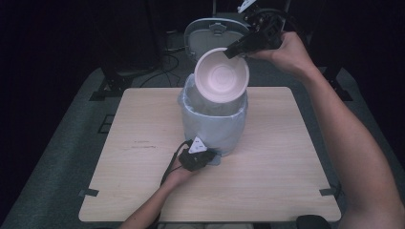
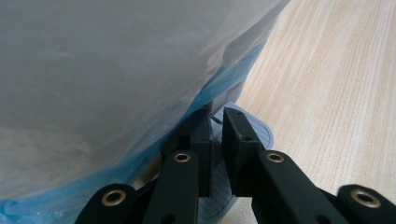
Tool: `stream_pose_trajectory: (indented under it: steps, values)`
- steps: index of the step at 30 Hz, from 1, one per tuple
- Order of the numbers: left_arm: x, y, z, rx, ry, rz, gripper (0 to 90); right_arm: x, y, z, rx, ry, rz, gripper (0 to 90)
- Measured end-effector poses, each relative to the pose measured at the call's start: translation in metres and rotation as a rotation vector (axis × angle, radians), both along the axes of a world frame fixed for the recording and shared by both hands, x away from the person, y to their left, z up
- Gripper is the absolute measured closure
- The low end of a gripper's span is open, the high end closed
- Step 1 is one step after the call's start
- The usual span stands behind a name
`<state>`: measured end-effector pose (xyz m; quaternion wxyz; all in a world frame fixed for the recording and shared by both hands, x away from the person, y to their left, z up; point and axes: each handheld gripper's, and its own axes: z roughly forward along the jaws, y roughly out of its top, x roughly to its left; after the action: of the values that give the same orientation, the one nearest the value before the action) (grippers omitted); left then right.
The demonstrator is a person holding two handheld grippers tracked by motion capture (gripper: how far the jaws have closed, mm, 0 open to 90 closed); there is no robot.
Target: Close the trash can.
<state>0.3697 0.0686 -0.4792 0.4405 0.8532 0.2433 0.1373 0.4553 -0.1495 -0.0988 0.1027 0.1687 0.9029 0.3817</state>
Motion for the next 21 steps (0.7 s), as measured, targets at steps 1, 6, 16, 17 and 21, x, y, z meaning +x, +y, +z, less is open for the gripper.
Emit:
stream_pose_trajectory:
  steps: [1, 6, 16, 17, 21]
  values:
    - [0.0, 0.0, 0.0, 0.0, 0.0, 0.0, 82.8, 0.001, 0.002, 0.0, -0.002, -0.003, 0.003, 83.8]
    - [0.0, 0.0, 0.0, -0.001, -0.001, 0.001, 82.5, 0.007, 0.008, -0.002, -0.008, 0.006, 0.009, 83.8]
    - [0.0, 0.0, 0.0, -0.001, 0.0, 0.0, 82.5, 0.017, 0.018, -0.009, -0.016, 0.022, 0.015, 83.8]
    - [0.0, 0.0, 0.0, 0.0, 0.0, 0.0, 82.6, 0.017, 0.018, -0.009, -0.014, 0.022, 0.016, 83.8]
    - [0.0, 0.0, 0.0, 0.001, 0.0, 0.0, 82.6, 0.019, 0.021, -0.009, -0.021, 0.021, 0.013, 83.8]
